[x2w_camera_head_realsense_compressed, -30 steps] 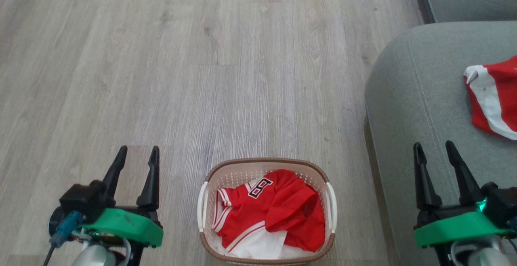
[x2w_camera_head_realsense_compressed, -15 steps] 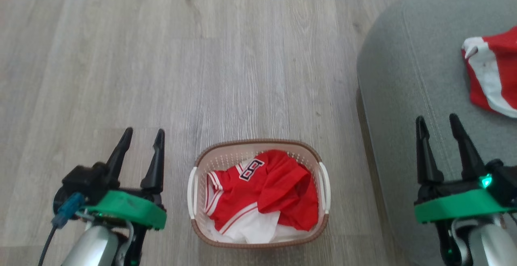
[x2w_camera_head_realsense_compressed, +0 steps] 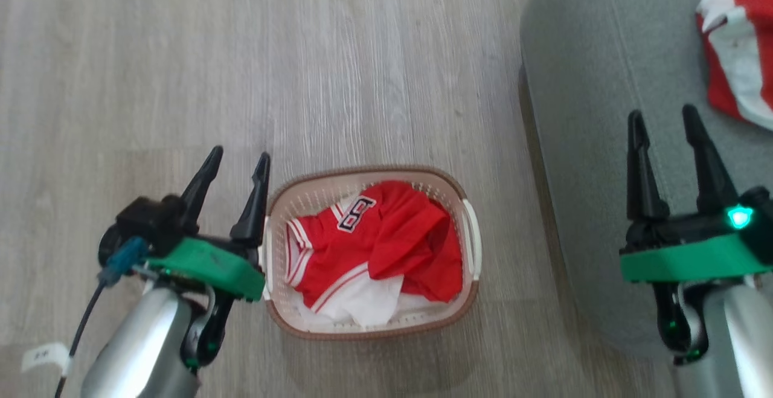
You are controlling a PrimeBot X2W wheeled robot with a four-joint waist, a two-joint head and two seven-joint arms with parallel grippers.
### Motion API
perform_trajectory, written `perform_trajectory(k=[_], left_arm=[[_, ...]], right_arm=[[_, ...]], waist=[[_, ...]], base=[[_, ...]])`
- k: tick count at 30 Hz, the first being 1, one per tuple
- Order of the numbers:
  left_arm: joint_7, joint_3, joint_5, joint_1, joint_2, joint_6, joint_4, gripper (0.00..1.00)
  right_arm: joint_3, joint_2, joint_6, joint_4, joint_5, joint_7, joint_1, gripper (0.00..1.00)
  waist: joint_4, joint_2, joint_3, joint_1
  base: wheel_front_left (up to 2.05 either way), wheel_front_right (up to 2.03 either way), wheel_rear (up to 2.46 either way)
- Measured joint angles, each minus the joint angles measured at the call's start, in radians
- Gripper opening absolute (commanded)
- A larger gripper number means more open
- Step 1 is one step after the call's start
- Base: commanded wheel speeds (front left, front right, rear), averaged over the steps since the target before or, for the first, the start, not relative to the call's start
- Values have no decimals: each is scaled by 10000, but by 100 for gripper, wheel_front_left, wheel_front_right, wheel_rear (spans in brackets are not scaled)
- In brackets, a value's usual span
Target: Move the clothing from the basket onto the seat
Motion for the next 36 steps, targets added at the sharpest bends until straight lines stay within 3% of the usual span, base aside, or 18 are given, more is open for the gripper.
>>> perform_trajectory(k=[20,36], left_arm=[[1319,-1292,0,-3380,-878,-1195,4159,100],[2002,-2711,-385,-5660,-1264,-1381,7448,100]], right_arm=[[48,174,2,-746,-370,-29,-2221,100],[159,506,2,-1755,-663,-56,-3946,100]], waist=[[-776,0,2787,2],[-1589,-1,5066,2]], base=[[0,0,0],[0,0,0]])
